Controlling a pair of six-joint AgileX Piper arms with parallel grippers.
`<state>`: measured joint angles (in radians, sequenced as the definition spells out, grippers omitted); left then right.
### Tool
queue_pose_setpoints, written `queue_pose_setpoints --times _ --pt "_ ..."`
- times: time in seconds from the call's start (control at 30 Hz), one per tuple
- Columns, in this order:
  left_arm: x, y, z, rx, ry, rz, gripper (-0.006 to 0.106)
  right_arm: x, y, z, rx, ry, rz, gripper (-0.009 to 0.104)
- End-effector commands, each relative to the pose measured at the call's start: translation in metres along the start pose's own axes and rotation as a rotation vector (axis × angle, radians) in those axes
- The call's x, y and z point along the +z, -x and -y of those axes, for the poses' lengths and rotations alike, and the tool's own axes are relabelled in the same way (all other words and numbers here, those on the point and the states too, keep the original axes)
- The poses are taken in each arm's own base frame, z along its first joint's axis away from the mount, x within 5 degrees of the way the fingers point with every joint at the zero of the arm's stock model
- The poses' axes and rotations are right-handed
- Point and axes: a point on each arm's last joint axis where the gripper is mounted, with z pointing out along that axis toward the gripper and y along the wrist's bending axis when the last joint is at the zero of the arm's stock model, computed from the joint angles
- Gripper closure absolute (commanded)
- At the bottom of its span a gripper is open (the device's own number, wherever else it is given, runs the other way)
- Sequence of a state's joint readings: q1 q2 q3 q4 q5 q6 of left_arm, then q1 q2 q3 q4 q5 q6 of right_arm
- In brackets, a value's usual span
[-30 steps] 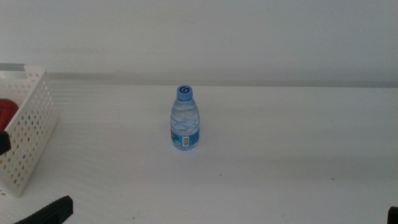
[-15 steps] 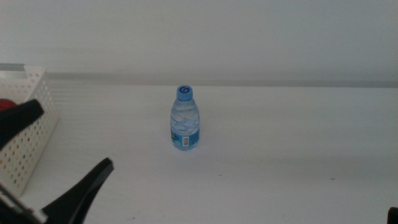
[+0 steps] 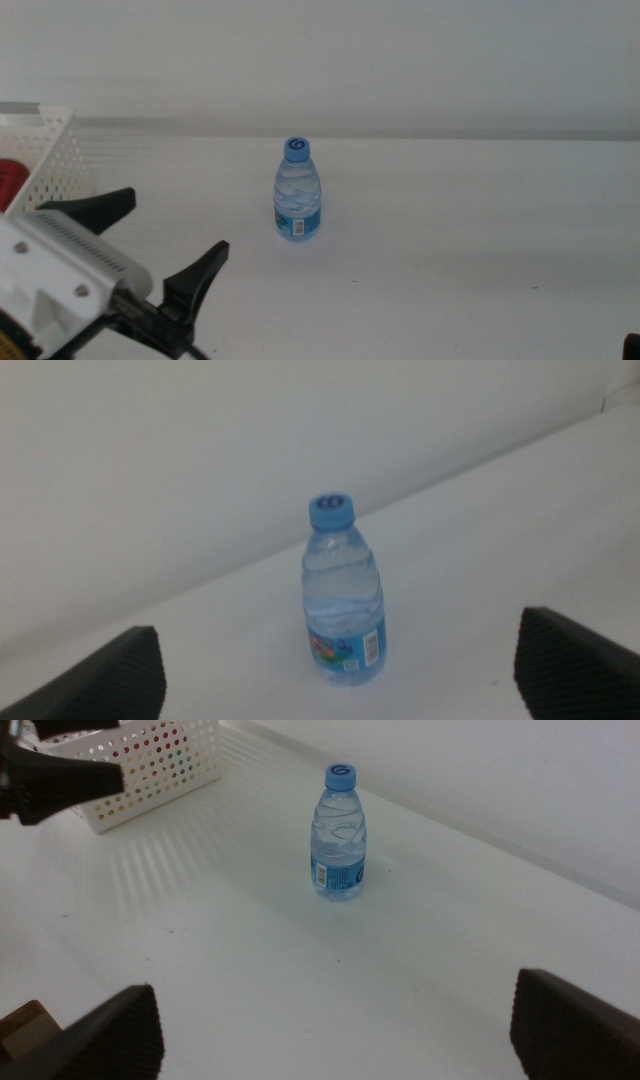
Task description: Use arms to grab the bottles and put them into the dustbin to the left of the table.
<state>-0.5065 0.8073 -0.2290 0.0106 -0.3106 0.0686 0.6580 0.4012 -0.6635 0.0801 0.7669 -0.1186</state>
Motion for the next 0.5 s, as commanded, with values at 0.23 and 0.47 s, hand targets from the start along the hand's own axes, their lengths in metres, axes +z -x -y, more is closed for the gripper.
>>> queue_pose_setpoints --times 0.23,0.47 --pt "0.04 -0.027 -0.001 -0.05 0.018 -0.09 0.007 -0.001 0.0 0.0 -0.014 -0.004 0.006 0.003" --pt "0.076 -0.051 -0.003 -0.141 0.06 0.019 0.007 -0.001 0.0 0.0 -0.014 -0.004 0.006 0.003"
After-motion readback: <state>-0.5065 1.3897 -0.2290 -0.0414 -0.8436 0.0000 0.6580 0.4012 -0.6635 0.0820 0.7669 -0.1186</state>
